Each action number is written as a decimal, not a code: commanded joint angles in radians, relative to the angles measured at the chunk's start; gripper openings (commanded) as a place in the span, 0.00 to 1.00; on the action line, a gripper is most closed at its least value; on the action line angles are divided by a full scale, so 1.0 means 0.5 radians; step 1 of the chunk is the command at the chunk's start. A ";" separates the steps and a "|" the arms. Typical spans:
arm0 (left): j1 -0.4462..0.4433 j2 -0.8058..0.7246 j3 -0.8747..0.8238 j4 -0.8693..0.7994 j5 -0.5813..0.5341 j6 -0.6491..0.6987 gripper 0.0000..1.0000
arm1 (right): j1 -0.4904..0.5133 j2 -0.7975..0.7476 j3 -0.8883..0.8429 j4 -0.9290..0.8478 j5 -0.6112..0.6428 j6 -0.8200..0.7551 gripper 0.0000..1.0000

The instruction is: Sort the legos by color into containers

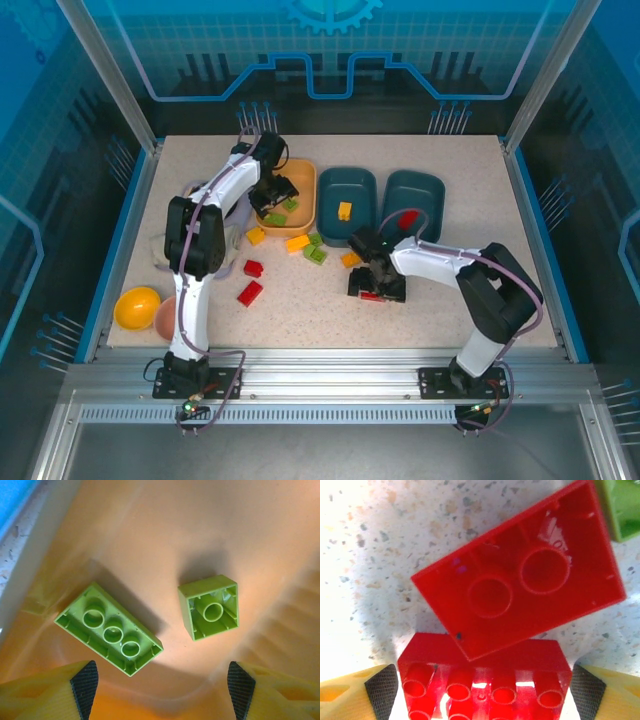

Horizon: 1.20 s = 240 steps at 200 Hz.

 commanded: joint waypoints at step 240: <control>-0.743 -2.365 -2.061 0.356 -0.110 -0.154 0.83 | -0.897 0.521 1.143 -0.582 0.098 -0.846 0.46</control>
